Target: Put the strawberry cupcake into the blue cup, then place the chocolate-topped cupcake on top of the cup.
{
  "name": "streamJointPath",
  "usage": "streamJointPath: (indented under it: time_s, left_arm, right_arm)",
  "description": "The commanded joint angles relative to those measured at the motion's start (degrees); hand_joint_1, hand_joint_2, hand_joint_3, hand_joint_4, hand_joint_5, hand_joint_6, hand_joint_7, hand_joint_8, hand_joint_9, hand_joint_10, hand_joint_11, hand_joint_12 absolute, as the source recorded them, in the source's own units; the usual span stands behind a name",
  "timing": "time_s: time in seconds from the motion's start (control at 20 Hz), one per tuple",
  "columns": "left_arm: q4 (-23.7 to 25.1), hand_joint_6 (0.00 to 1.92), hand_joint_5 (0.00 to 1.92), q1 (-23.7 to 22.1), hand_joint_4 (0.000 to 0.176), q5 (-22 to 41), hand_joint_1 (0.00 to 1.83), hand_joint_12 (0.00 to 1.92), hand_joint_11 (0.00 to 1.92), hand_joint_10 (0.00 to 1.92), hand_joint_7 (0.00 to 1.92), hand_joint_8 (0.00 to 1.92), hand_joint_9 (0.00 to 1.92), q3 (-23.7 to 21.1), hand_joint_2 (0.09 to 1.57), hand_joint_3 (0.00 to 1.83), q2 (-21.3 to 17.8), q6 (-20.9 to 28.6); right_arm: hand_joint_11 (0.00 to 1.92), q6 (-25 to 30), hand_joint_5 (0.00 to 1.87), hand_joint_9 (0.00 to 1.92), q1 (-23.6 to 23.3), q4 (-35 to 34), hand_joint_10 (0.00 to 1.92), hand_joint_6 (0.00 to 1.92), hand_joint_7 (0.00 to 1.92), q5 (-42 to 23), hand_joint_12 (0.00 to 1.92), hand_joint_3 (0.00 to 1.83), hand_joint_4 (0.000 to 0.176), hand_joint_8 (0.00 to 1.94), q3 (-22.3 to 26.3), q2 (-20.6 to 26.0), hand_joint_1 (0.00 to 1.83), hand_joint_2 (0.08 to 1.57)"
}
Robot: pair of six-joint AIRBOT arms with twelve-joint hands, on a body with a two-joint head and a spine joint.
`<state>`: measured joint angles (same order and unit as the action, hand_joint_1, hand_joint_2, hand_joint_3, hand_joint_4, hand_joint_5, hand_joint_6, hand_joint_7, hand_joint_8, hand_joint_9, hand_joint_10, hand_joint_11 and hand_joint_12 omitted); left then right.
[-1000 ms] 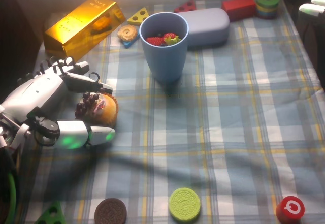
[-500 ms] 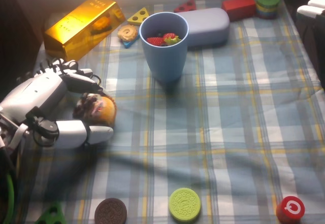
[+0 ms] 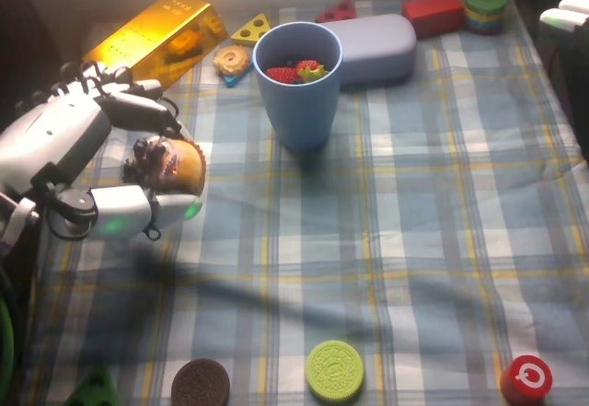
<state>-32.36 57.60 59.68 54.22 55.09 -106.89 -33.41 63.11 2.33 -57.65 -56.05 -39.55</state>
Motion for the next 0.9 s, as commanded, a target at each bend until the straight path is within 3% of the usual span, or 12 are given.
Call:
streamJointPath:
  time_s: [0.0, 0.05, 0.1, 0.2, 0.25, 0.4, 0.45, 0.5, 0.55, 0.6, 0.65, 0.85]
  left_arm:
    - [1.8, 0.89, 1.03, -0.8, 0.176, 7.6, 1.03, 0.0, 0.0, 0.01, 0.39, 0.01, 0.1, -0.1, 1.08, 0.0, -0.6, 0.2]
    - [2.1, 0.9, 1.02, -1.2, 0.176, 7.8, 1.03, 0.0, 0.0, 0.01, 0.39, 0.01, 0.09, -0.1, 1.08, 0.0, -0.8, 0.2]
    - [2.5, 0.9, 1.02, -2.1, 0.176, 7.9, 1.03, 0.0, 0.0, 0.01, 0.39, 0.0, 0.08, -0.1, 1.08, 0.0, -1.0, 0.2]
    - [3.4, 0.9, 1.02, -3.5, 0.176, 8.1, 1.03, 0.0, 0.0, 0.01, 0.39, 0.01, 0.1, 0.0, 1.08, 0.0, -1.3, 0.2]
    - [3.8, 0.9, 1.02, -4.3, 0.176, 8.0, 1.03, 0.0, 0.0, 0.01, 0.39, 0.01, 0.1, 0.1, 1.08, 0.0, -1.4, 0.2]
    - [5.2, 0.87, 1.04, -6.7, 0.176, 6.9, 1.03, 0.0, 0.0, 0.01, 0.41, 0.0, 0.11, 0.7, 1.08, 0.0, -1.3, 0.2]
    - [5.8, 0.87, 1.04, -7.6, 0.176, 6.5, 1.03, 0.0, 0.0, 0.0, 0.4, 0.0, 0.11, 0.9, 1.08, 0.0, -1.2, 0.2]
    - [6.2, 0.87, 1.04, -8.4, 0.176, 6.2, 1.04, 0.0, 0.0, 0.0, 0.4, 0.0, 0.1, 1.1, 1.08, 0.0, -1.1, 0.2]
    - [6.6, 0.87, 1.04, -9.3, 0.176, 5.7, 1.04, 0.0, 0.0, 0.0, 0.4, 0.0, 0.11, 1.7, 1.08, 0.0, -0.7, 0.2]
    - [6.9, 0.87, 1.04, -10.0, 0.176, 5.3, 1.04, 0.0, 0.0, 0.01, 0.41, 0.0, 0.11, 2.0, 1.07, 0.0, -0.5, 0.2]
    - [7.6, 0.86, 1.04, -11.3, 0.176, 4.3, 1.04, 0.0, 0.0, 0.01, 0.41, 0.01, 0.13, 2.6, 1.07, 0.0, -0.1, 0.2]
    - [9.4, 0.89, 1.03, -14.7, 0.176, 2.4, 1.03, 0.0, 0.0, 0.0, 0.38, 0.0, 0.12, 4.4, 1.08, 0.0, 1.4, 0.2]
  right_arm:
    - [0.03, 0.1, 0.0, 0.0, -0.2, -2.0, 0.0, 0.0, 0.0, -7.0, 0.02, 0.0, 0.036, 0.0, -0.1, 0.0, 0.09, 0.89]
    - [0.04, 0.1, 0.0, 0.0, -0.2, -2.0, 0.0, 0.0, 0.0, -7.0, 0.03, 0.0, 0.049, 0.0, -0.1, 0.0, 0.1, 0.89]
    - [0.04, 0.1, 0.0, 0.0, -0.2, -2.0, 0.0, 0.0, 0.0, -7.0, 0.03, 0.0, 0.026, 0.0, -0.1, 0.0, 0.09, 0.9]
    - [0.01, 0.1, 0.0, 0.0, -0.2, -2.1, 0.0, 0.0, 0.0, -7.0, 0.02, 0.0, 0.036, 0.0, -0.1, 0.0, 0.11, 0.91]
    - [0.01, 0.1, 0.0, 0.0, -0.2, -2.1, 0.0, 0.0, 0.0, -7.0, 0.02, 0.0, 0.014, 0.0, -0.1, 0.0, 0.11, 0.91]
    - [0.0, 0.1, 0.0, 0.0, -0.2, -2.1, 0.0, 0.0, 0.0, -7.0, 0.0, 0.01, 0.03, 0.0, -0.1, 0.0, 0.07, 0.93]
    - [0.0, 0.1, 0.0, 0.0, -0.2, -2.1, 0.0, 0.0, 0.0, -7.0, 0.0, 0.01, 0.05, 0.0, -0.1, 0.0, 0.08, 0.93]
    - [0.0, 0.1, 0.0, 0.0, -0.2, -2.1, 0.0, 0.0, 0.0, -7.0, 0.0, 0.0, 0.051, 0.0, -0.1, -0.1, 0.06, 0.91]
    - [0.0, 0.1, 0.0, 0.0, -0.1, -2.1, 0.0, 0.0, 0.0, -7.0, 0.0, 0.0, 0.028, 0.0, -0.1, -0.1, 0.06, 0.91]
    - [0.0, 0.1, 0.0, 0.0, -0.1, -2.1, 0.0, 0.0, 0.0, -7.0, 0.0, 0.0, 0.03, 0.0, -0.2, -0.1, 0.06, 0.91]
    - [0.0, 0.1, 0.0, 0.0, -0.1, -2.1, 0.0, 0.0, 0.0, -7.0, 0.0, 0.01, 0.0, 0.0, -0.2, -0.1, 0.08, 0.93]
    - [0.0, 0.1, 0.0, 0.0, 0.0, -2.1, 0.0, 0.0, 0.0, -7.0, 0.0, 0.01, 0.0, 0.0, -0.2, -0.2, 0.11, 0.94]
